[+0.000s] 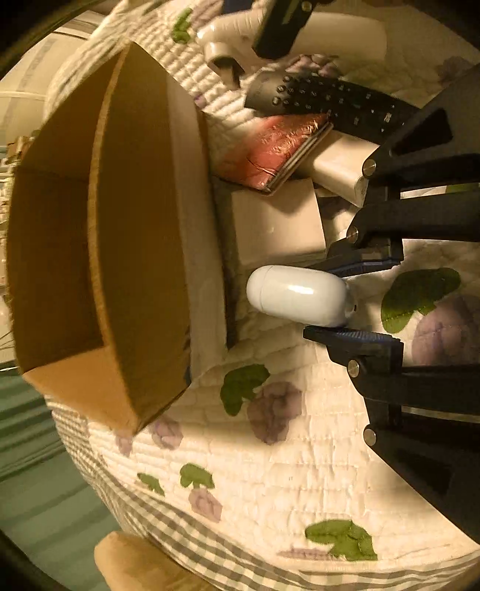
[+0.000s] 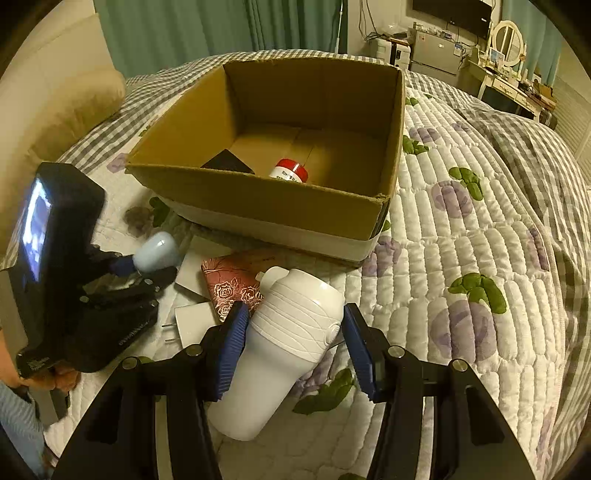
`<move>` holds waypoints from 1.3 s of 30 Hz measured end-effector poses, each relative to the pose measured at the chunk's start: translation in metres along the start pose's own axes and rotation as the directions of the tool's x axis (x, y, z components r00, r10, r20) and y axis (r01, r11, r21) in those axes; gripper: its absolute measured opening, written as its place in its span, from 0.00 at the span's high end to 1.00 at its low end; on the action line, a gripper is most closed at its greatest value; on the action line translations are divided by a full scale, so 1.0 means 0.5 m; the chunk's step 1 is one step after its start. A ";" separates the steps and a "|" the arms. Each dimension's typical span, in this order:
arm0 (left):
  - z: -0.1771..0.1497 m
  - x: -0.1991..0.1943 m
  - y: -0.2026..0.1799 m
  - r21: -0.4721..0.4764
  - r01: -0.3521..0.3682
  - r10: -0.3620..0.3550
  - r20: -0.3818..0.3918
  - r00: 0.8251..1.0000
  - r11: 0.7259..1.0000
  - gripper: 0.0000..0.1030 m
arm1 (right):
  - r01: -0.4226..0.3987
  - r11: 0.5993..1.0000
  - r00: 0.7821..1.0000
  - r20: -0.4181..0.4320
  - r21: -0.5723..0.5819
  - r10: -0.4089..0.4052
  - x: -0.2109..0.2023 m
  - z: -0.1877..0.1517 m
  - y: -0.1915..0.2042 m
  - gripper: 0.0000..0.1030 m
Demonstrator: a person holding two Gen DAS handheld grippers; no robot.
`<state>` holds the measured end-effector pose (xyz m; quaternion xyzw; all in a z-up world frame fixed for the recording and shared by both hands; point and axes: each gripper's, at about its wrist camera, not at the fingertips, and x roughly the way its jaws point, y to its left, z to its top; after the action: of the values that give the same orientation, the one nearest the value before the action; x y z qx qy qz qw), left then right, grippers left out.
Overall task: Organize rigid objects
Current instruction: 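Grasp the light blue earbuds case with the left tool, then release the earbuds case into the box with the left tool while the right tool drops the white bottle in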
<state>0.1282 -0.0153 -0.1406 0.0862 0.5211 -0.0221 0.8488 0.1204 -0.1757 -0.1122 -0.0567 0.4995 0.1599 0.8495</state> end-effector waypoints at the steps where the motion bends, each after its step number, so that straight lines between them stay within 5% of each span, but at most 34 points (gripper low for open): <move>1: -0.003 -0.011 0.006 -0.011 0.010 -0.010 0.019 1.000 1.000 0.75 | 0.001 1.000 1.000 -0.001 -0.001 -0.001 0.000 0.001 0.001 0.49; 13: -0.023 -0.129 0.011 -0.044 0.052 -0.044 0.162 0.986 0.998 0.76 | -0.006 1.000 0.999 0.036 -0.006 0.006 -0.028 0.008 0.002 0.49; 22: 0.081 -0.231 -0.017 0.028 0.070 -0.075 0.287 0.955 0.997 0.76 | 0.029 0.998 0.978 0.209 -0.058 -0.016 -0.166 0.134 0.006 0.49; 29: 0.202 -0.208 -0.017 0.036 0.086 -0.093 0.303 0.948 0.996 0.76 | 0.082 0.994 0.961 0.269 -0.075 -0.059 -0.199 0.236 -0.001 0.49; 39: 0.302 -0.052 -0.025 0.022 0.068 -0.071 0.190 0.979 0.997 0.75 | 0.119 0.990 0.972 0.210 -0.074 -0.102 -0.094 0.313 -0.040 0.49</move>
<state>0.2479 -0.0546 -0.0519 0.0722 0.4401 -0.0640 0.8928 0.2359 -0.1643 0.0048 -0.1042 0.3979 0.1388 0.9009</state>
